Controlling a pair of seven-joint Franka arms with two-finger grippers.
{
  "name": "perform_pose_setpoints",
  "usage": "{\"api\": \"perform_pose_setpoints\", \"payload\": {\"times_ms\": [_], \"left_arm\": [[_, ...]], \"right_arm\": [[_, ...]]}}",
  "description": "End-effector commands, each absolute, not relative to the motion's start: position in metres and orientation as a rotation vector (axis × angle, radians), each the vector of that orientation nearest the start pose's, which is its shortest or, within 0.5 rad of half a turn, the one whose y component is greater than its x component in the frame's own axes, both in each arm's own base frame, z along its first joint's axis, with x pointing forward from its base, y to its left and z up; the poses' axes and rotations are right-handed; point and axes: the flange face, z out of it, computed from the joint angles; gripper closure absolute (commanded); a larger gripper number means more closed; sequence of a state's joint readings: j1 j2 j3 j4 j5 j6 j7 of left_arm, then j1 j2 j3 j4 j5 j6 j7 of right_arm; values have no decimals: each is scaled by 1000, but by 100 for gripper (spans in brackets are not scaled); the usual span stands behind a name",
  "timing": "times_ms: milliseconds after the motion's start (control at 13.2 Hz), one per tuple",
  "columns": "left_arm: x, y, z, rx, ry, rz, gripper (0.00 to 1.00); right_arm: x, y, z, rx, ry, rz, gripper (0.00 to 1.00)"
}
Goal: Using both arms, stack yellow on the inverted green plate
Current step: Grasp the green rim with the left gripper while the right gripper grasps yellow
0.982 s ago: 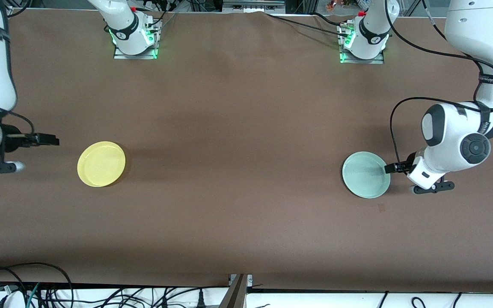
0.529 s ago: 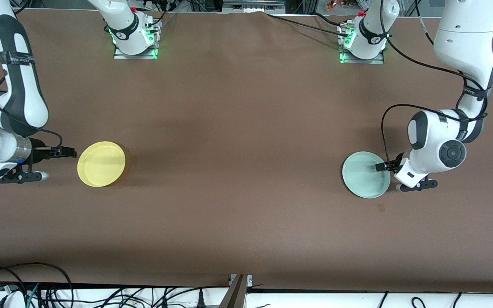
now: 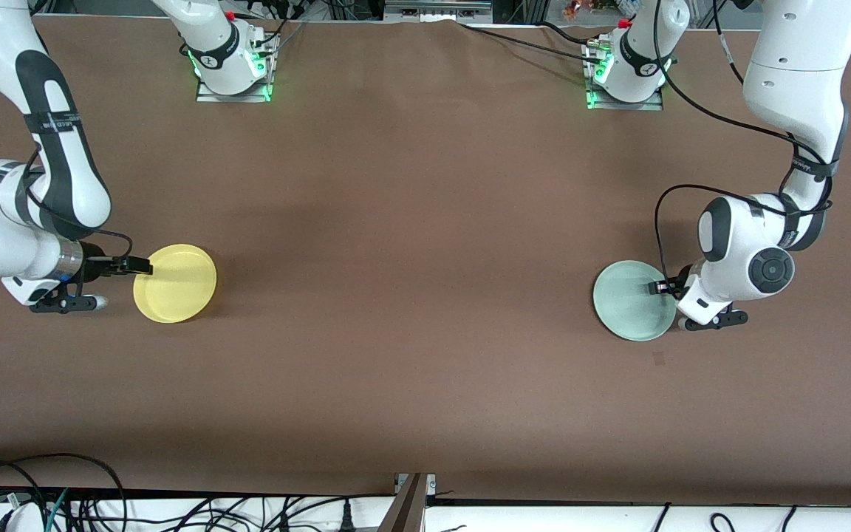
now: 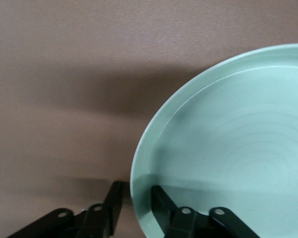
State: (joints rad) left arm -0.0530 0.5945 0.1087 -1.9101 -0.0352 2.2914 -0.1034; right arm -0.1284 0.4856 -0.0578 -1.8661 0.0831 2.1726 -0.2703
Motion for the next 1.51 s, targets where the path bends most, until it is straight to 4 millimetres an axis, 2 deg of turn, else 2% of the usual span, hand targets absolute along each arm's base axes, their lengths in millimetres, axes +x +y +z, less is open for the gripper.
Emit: {"api": "perform_pose_setpoints", "payload": {"times_ms": [0,151,378,604,831,1057,1208,1284,1435], "left_arm": [[601,24,157,-3073,-232,384,100],[602,23,180,-3052,-220,492,100],[625,17,226,-3029,-202,616,100],[637,13,254,-3014,-183,635,100],[649,-2,284,-2985,-132,628,100],[660,-51,326,-2882,8,596,100],[659,-90,346,-2778,94,562,100],[657,-107,355,-2720,111,538,100],[648,-150,376,-2625,131,503,100]], "right_arm": [[607,-122,219,-3013,-85,220,0],[605,-129,212,-3009,-70,227,0],[600,-147,199,-2985,-95,213,0],[598,-154,193,-2946,-132,192,0],[597,-154,189,-2943,-138,200,0],[596,-158,189,-2940,-152,196,0],[595,-159,183,-2928,-132,201,2],[595,-158,182,-2927,-134,204,14],[595,-158,183,-2926,-135,206,48]]}}
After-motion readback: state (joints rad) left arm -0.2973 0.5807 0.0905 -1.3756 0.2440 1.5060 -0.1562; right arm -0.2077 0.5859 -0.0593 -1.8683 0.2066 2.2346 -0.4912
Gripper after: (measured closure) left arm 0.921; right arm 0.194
